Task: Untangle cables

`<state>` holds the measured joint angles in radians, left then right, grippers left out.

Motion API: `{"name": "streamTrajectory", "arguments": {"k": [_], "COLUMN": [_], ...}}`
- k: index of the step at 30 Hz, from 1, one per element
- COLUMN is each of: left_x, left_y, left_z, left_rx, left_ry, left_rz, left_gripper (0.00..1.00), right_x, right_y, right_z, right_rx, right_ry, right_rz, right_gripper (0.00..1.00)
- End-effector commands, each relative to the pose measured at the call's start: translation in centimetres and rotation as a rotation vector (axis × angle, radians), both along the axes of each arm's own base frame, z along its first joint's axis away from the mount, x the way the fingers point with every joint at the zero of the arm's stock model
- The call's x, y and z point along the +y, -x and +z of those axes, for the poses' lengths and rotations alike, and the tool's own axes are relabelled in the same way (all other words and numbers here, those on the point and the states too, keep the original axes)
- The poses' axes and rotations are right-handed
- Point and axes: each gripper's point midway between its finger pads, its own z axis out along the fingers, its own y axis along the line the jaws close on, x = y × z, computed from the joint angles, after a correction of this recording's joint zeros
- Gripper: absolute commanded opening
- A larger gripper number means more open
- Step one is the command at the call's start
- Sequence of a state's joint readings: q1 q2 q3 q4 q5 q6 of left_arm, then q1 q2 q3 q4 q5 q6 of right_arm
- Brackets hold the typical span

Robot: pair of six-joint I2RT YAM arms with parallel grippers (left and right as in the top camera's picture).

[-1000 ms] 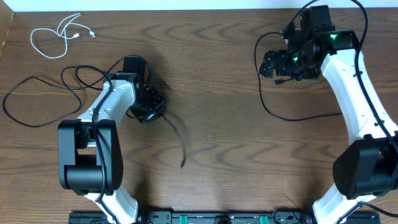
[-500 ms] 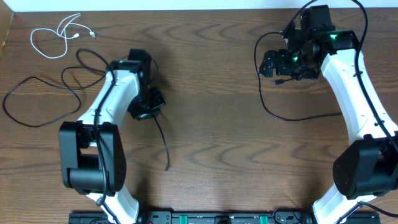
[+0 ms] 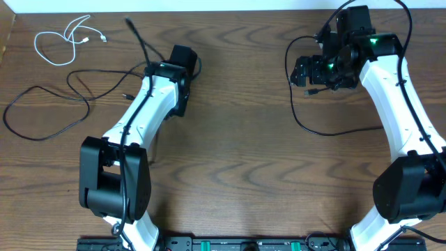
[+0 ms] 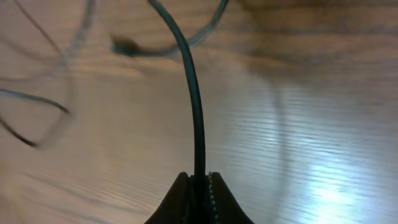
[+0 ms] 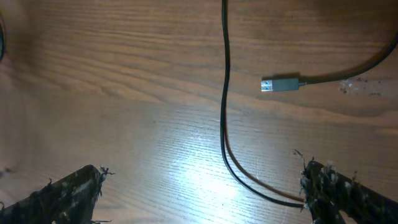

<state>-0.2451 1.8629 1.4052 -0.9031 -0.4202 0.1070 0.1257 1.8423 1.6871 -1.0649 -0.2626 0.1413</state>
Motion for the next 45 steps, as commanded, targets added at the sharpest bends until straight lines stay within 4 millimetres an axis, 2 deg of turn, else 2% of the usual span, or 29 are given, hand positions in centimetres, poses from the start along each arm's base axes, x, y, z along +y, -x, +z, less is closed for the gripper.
{"name": "streamTrajectory", "arguments": {"k": [1, 10, 15, 18, 21, 23, 28, 32, 36, 38, 39, 42, 44, 45], "left_x": [1.4, 3.2, 3.9, 3.9, 2.3, 1.8, 1.8, 2.4, 2.5, 1.8, 1.4, 0.0, -0.9, -1.2], "left_y": [-1.2, -5.4, -7.2, -6.8, -6.3, -6.3, -7.0, -7.5, -6.7, -6.3, -6.0, -5.4, -5.4, -5.4], "left_z": [1.8, 4.9, 5.5, 4.3, 2.2, 1.4, 0.4, -0.1, -1.4, -2.0, -2.3, -3.0, -3.0, -2.9], "left_rx": [0.086, -0.006, -0.085, -0.053, -0.024, -0.023, -0.030, -0.076, -0.058, -0.073, -0.090, -0.133, -0.182, -0.202], "left_ry": [-0.186, -0.421, -0.414, -0.364, -0.255, -0.241, -0.292, -0.321, -0.301, -0.244, -0.207, -0.085, -0.006, 0.028], "left_rz": [-0.278, -0.385, -0.368, -0.398, -0.470, -0.495, -0.580, -0.556, -0.557, -0.520, -0.485, -0.386, -0.308, -0.280], "left_gripper": [0.07, 0.08, 0.08, 0.07, 0.07, 0.07, 0.08, 0.07, 0.07, 0.08, 0.11, 0.31, 0.53, 0.68], "right_x": [0.5, 0.5, 0.5, 0.5, 0.6, 0.6, 0.7, 0.8, 0.9, 0.9, 0.9, 0.9, 0.9, 0.9], "right_y": [-0.1, -0.1, 0.1, 0.1, -0.1, -0.2, 0.0, 0.1, 0.1, 0.1, 0.1, 0.1, 0.1, 0.2], "right_z": [1.1, 1.1, 1.0, 1.0, 1.1, 1.2, 1.1, 1.1, 1.2, 1.2, 1.2, 1.2, 1.2, 1.1], "right_rx": [-0.026, -0.026, -0.020, -0.017, -0.029, -0.031, -0.025, -0.019, -0.018, -0.018, -0.018, -0.018, -0.017, -0.016], "right_ry": [-0.014, -0.014, -0.014, -0.013, -0.018, -0.023, -0.025, -0.032, -0.038, -0.038, -0.038, -0.038, -0.038, -0.037], "right_rz": [0.007, 0.007, 0.007, 0.007, 0.009, 0.010, 0.011, 0.014, 0.016, 0.016, 0.016, 0.016, 0.016, 0.016], "right_gripper": [0.99, 0.99, 0.99, 0.99, 0.99, 0.99, 0.99, 0.99, 0.99, 0.99, 0.99, 0.99, 0.99, 0.99]}}
